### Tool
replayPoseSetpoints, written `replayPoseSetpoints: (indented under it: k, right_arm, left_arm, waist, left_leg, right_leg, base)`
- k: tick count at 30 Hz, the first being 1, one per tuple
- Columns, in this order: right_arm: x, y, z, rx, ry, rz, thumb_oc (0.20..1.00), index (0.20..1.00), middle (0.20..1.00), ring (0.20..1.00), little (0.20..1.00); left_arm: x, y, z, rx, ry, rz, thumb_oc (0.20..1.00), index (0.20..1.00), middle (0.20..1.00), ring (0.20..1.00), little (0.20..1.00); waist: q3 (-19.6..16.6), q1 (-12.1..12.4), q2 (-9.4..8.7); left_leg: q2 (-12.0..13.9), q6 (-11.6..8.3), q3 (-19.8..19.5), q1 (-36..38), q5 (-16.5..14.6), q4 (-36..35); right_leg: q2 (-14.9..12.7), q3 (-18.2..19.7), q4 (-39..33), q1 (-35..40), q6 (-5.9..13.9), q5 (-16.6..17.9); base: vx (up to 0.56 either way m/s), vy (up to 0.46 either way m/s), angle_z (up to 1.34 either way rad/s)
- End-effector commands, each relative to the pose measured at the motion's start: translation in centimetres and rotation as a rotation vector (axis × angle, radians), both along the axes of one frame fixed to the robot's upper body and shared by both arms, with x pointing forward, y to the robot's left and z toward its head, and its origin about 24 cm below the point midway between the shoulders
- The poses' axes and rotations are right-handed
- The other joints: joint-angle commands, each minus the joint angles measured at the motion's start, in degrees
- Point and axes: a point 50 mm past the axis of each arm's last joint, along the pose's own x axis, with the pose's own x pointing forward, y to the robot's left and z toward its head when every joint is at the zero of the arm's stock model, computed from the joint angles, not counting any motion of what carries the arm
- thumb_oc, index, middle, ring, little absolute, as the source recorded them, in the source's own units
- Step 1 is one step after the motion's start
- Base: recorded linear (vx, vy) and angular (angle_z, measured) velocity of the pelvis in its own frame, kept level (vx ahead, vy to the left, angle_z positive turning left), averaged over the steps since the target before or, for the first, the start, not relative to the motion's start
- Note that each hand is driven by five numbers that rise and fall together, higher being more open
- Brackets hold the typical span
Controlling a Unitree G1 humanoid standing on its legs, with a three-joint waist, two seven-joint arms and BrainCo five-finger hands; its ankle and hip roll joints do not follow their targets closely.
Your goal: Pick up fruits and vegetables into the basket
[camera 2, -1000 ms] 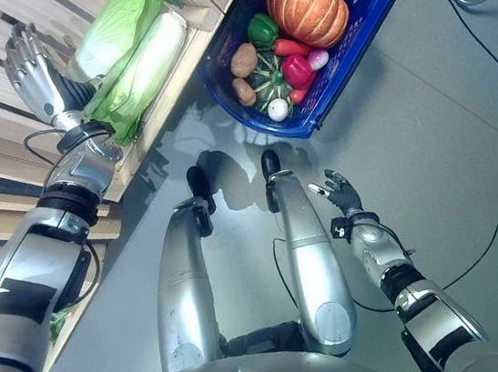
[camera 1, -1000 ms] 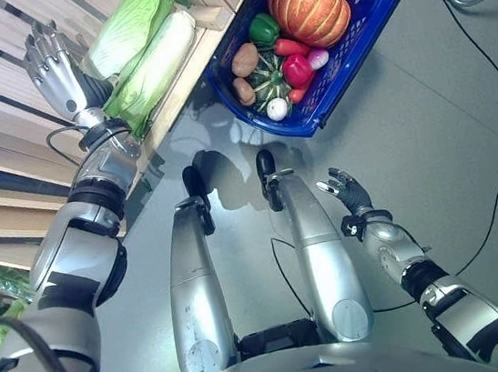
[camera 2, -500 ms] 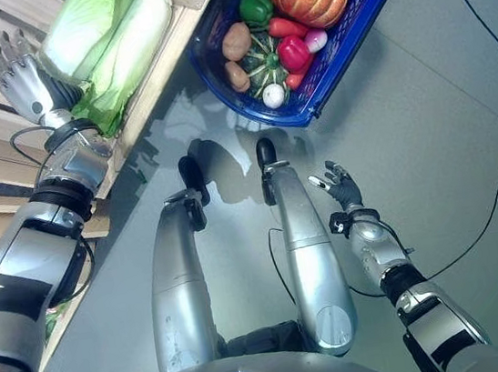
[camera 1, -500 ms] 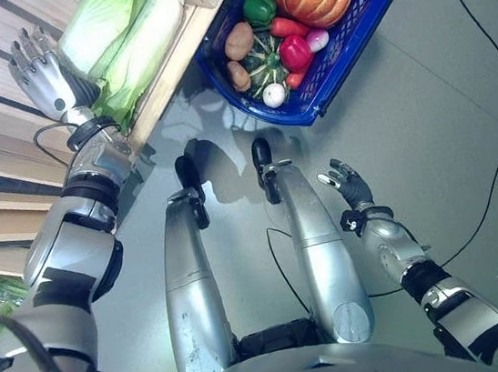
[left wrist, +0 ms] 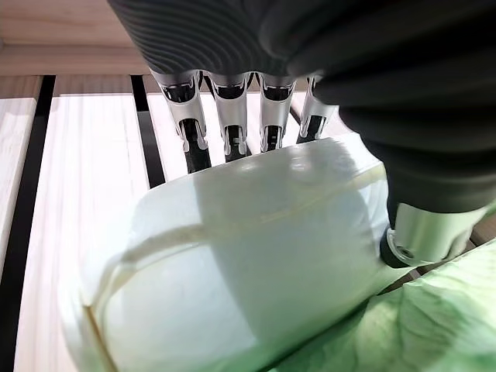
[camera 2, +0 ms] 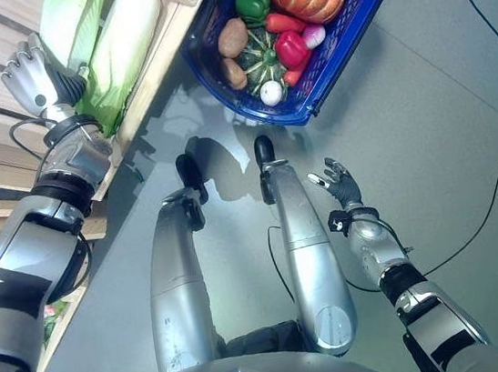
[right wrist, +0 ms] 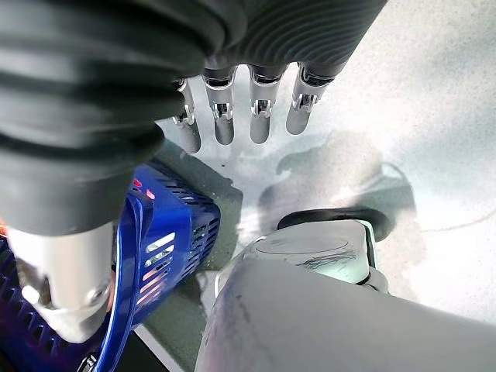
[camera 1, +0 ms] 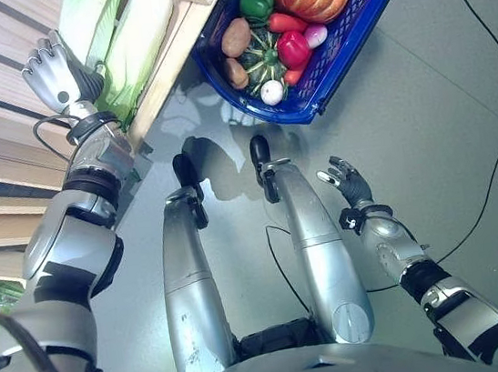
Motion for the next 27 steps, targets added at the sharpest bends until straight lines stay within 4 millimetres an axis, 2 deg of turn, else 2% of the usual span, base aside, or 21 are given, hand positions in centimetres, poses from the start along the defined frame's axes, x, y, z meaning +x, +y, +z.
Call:
replayPoseSetpoints:
  k: [1,9,13,19,22,25,26,27]
  right_arm:
    - [-2.0,-0.3,-0.6,0.049,-0.014,-0.025,1.0,1.0,1.0,1.0,1.0]
    - [-2.5,-0.3,-0.9,0.049,-0.012,-0.027,1.0,1.0,1.0,1.0,1.0]
    - [-2.8,-0.3,-1.0,0.057,-0.019,-0.033,1.0,1.0,1.0,1.0,1.0]
    - [-2.5,-0.3,-0.6,0.08,-0.053,-0.067,1.0,1.0,1.0,1.0,1.0]
    - [-2.6,-0.4,-0.5,0.096,-0.072,-0.095,1.0,1.0,1.0,1.0,1.0]
    - [-2.8,-0.5,-0.5,0.102,-0.074,-0.107,1.0,1.0,1.0,1.0,1.0]
    - [-3.2,-0.5,-0.5,0.1,-0.082,-0.112,1.0,1.0,1.0,1.0,1.0]
    - [-3.3,-0.5,-0.3,0.101,-0.095,-0.114,1.0,1.0,1.0,1.0,1.0]
  left_arm:
    - [-1.0,2.9,1.5,0.054,-0.055,0.144,0.2,0.2,0.2,0.2,0.2]
    - [-1.6,3.9,1.8,0.004,-0.129,0.112,0.2,0.2,0.2,0.2,0.2]
    - [-2.1,3.9,1.8,0.023,-0.199,0.052,0.2,0.2,0.2,0.2,0.2]
    - [-3.2,4.1,0.5,0.013,-0.276,-0.057,0.2,0.2,0.2,0.2,0.2]
    - [-4.3,3.6,-1.3,0.016,-0.276,-0.143,0.2,0.2,0.2,0.2,0.2]
    - [-4.8,3.3,-2.1,0.018,-0.273,-0.173,0.2,0.2,0.2,0.2,0.2]
    - [-6.1,2.7,-3.6,0.02,-0.254,-0.241,0.2,0.2,0.2,0.2,0.2]
    - [-6.5,2.4,-4.1,0.016,-0.243,-0.274,0.2,0.2,0.2,0.2,0.2]
  waist:
    - [-2.9,0.4,-1.45]
    - [-2.9,1.0,-0.86]
    - [-2.9,1.5,-0.54]
    - [-2.9,3.2,0.29]
    - [-2.9,4.6,0.76]
    - [-3.8,5.0,0.87]
    - [-6.3,5.7,1.16]
    - [-7.2,5.9,1.26]
  left_leg:
    - [-2.1,3.84,6.2,0.3,-4.6,1.5]
    - [-2.3,3.34,6.4,3.8,-4.4,-0.4]
    - [-2.6,2.88,6.5,8.0,-3.7,-3.6]
    - [-3.3,2.26,5.7,18.0,-1.7,-11.0]
    - [-4.3,2.16,4.2,26.1,0.0,-16.5]
    - [-4.7,2.12,3.6,28.7,0.7,-18.7]
    - [-5.7,2.37,2.2,33.2,1.9,-23.4]
    - [-5.9,2.34,1.6,34.8,2.3,-25.2]
  right_leg:
    - [2.1,0.3,-4.7,3.0,3.34,3.0]
    - [1.9,0.2,-6.8,6.6,3.71,3.0]
    - [2.0,-0.1,-10.1,11.0,3.87,3.3]
    - [1.8,-0.6,-17.4,21.5,3.85,4.1]
    - [1.4,-0.7,-23.0,29.9,3.91,5.1]
    - [1.3,-0.9,-25.6,32.7,3.93,5.5]
    - [1.0,-1.2,-30.5,37.5,3.88,6.4]
    - [1.0,-1.3,-32.4,39.2,3.89,6.8]
  base:
    - [0.0,0.0,0.0]
    - [0.0,0.0,0.0]
    - [0.0,-0.006,0.03]
    - [0.0,-0.005,0.02]
    - [0.04,-0.006,0.04]
    - [0.06,0.005,0.05]
    - [0.11,0.023,0.05]
    - [0.13,0.027,0.04]
